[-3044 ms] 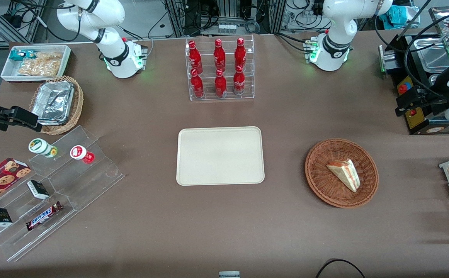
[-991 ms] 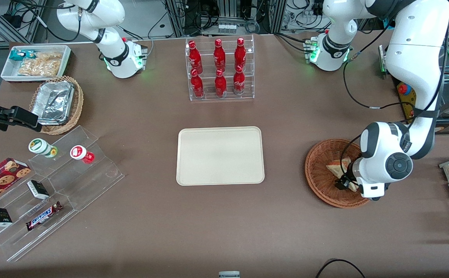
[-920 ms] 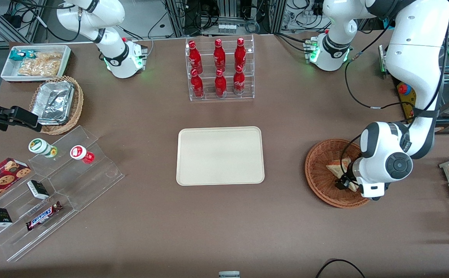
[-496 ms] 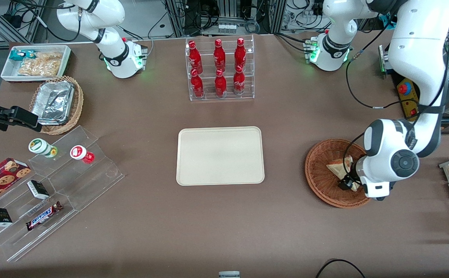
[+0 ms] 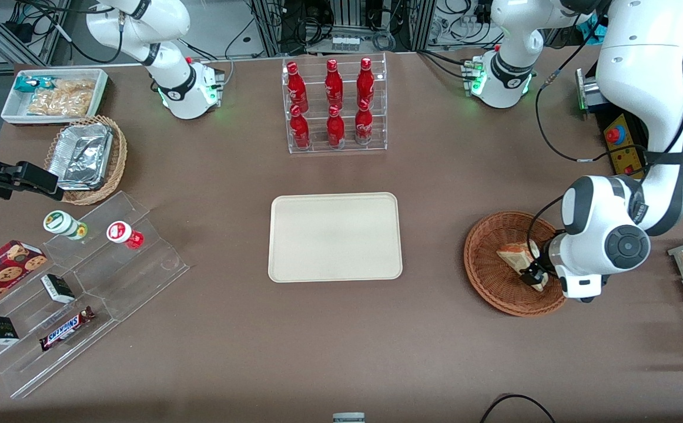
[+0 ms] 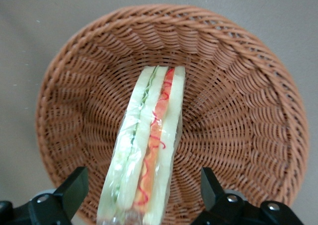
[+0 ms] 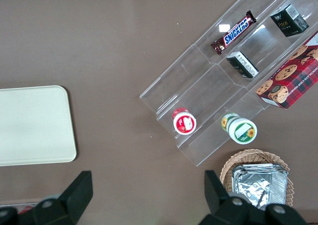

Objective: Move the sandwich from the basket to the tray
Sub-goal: 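Lift the sandwich and carry it over the cream tray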

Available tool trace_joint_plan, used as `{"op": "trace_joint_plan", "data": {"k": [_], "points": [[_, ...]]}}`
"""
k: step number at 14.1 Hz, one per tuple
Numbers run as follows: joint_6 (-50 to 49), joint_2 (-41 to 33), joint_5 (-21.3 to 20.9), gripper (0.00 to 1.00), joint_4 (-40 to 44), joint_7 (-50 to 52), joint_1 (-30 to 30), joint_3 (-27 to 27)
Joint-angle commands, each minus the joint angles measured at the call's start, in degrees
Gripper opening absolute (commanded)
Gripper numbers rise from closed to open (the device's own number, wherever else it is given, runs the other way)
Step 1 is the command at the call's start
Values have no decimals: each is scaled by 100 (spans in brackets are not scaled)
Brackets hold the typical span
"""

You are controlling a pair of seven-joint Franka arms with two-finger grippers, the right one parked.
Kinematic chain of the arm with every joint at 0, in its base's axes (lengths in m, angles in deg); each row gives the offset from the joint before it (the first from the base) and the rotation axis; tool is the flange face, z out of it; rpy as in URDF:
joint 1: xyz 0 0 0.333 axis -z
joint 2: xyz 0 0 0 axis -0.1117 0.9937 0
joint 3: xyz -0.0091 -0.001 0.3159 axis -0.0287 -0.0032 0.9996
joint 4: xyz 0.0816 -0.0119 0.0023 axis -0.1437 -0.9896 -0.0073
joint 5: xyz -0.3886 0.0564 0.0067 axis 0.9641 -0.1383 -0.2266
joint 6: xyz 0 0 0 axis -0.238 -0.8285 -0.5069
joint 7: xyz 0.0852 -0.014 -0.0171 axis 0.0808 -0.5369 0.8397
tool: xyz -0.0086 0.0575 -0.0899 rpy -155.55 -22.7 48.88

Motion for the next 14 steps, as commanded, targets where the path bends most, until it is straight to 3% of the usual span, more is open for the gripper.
{"op": "trace_joint_plan", "data": {"k": [1,2,3,4,5,11,14], "points": [[481,-12,-116,99,-474,4,-29,-19],[473,-21,-117,81,-483,-5,-29,-19],[446,-39,-117,52,-483,-5,-29,-19],[437,-65,-117,34,-466,-5,-20,-27],[411,-91,-117,25,-396,12,6,-28],[-1344,83,-82,21,1508,30,1190,-71],[-1365,286,-64,21,1767,4,2121,-89]]}}
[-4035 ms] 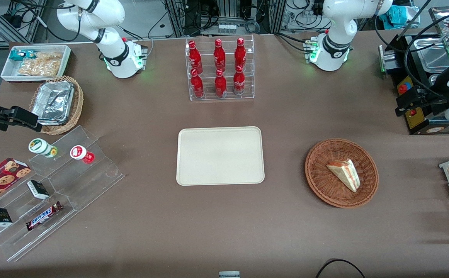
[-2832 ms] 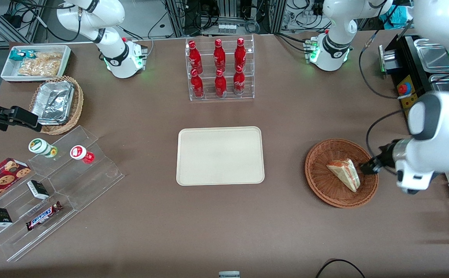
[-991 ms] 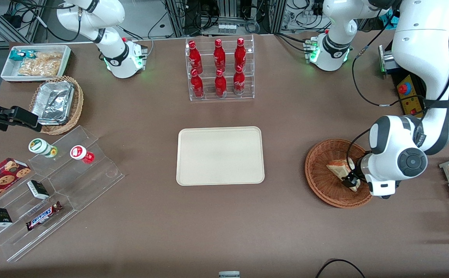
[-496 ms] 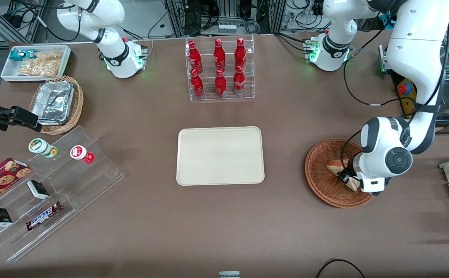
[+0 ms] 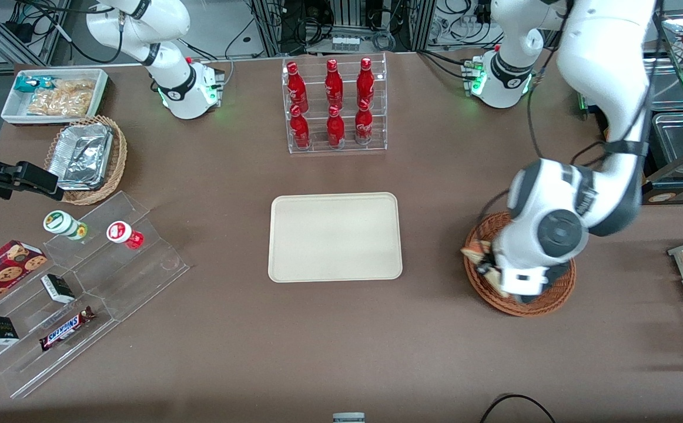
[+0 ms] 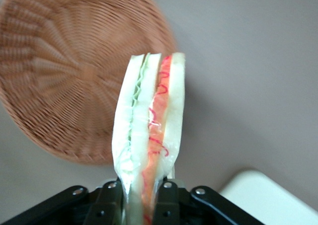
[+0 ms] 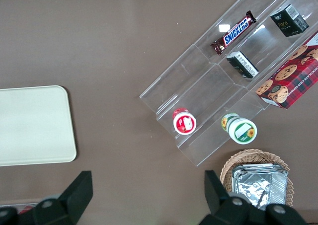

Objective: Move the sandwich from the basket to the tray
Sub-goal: 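Lift the sandwich and carry it over the cream tray, then lower the sandwich onto the tray and open the left gripper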

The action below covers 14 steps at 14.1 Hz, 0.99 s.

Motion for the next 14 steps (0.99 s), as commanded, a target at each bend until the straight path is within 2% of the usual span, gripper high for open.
{"op": "trace_joint_plan", "data": {"k": [1,4,6,9,14], "points": [[-89,425,-62,21,359,7,854,58],[-72,1170,-53,22,1157,7,1742,58],[-20,1663,-36,22,1685,6,2086,15],[471,2025,-44,22,1784,-413,2236,-310],[763,2228,-79,24,1775,-564,2351,-372]]}}
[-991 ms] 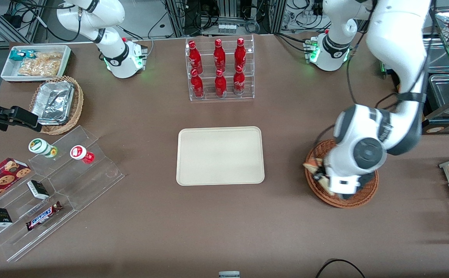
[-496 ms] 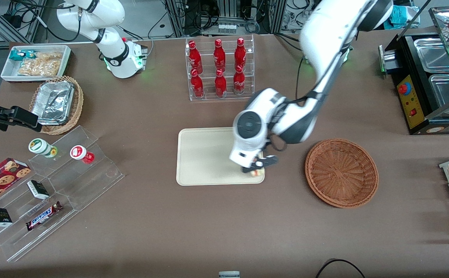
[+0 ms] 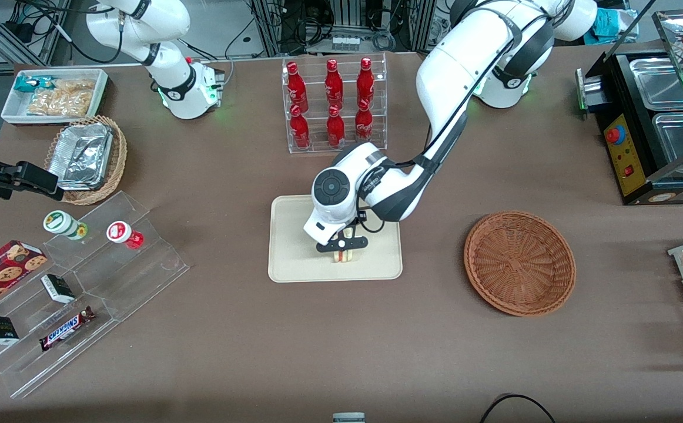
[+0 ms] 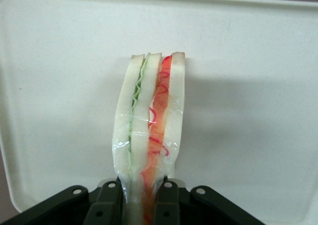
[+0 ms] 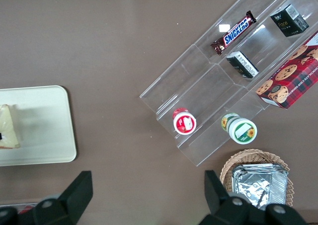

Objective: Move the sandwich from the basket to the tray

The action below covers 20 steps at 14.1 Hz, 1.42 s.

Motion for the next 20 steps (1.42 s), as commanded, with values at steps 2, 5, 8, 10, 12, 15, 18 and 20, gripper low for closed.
{"op": "trace_joint_plan", "data": {"k": [2,5,8,10,12,15,18,20], "points": [[-15,82,-79,24,218,-316,59,7],[-41,39,-96,70,200,-317,68,7],[-103,-285,-70,100,192,-308,16,16],[-636,-777,-123,100,104,-317,-159,42],[-1287,-1347,-123,99,16,-404,-571,86],[-1570,-2436,-70,99,-807,-1202,-1239,86],[-2122,-3316,-44,100,-1442,-1791,-1916,86],[-2562,-3756,-44,100,-1636,-2283,-2338,86]]}}
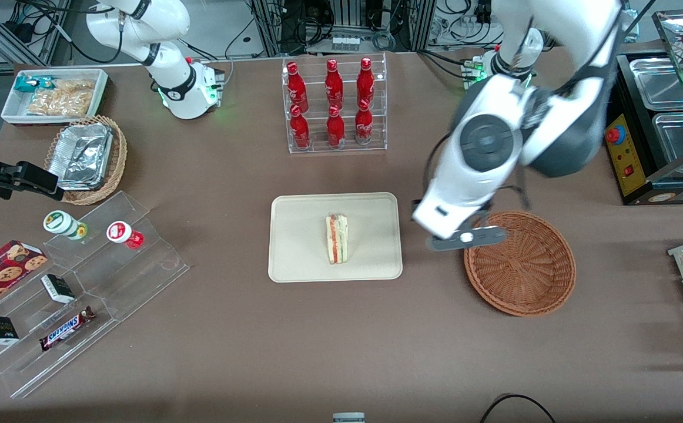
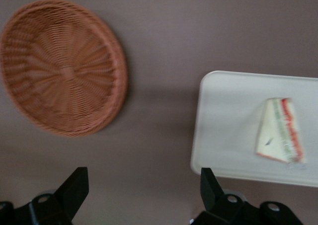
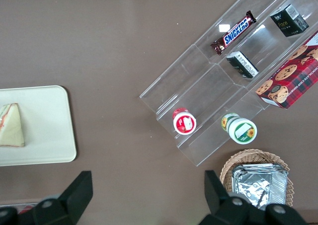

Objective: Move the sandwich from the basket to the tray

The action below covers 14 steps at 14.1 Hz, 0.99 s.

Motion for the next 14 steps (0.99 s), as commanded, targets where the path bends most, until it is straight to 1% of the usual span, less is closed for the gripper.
{"op": "trace_joint_plan", "data": {"k": [1,4,8,9,12,14], "points": [[-490,-836,23,100,-637,-701,-615,-48],[-1037,-1311,32,100,-619,-1221,-1196,-48],[-1222,-1717,41,100,-576,-1748,-1767,-48],[-1223,-1717,111,100,-549,-1897,-1856,-48],[-1170,-1699,497,100,-356,-2196,-2181,-39],[-1135,-1699,839,100,-329,-2461,-2322,-39]]}}
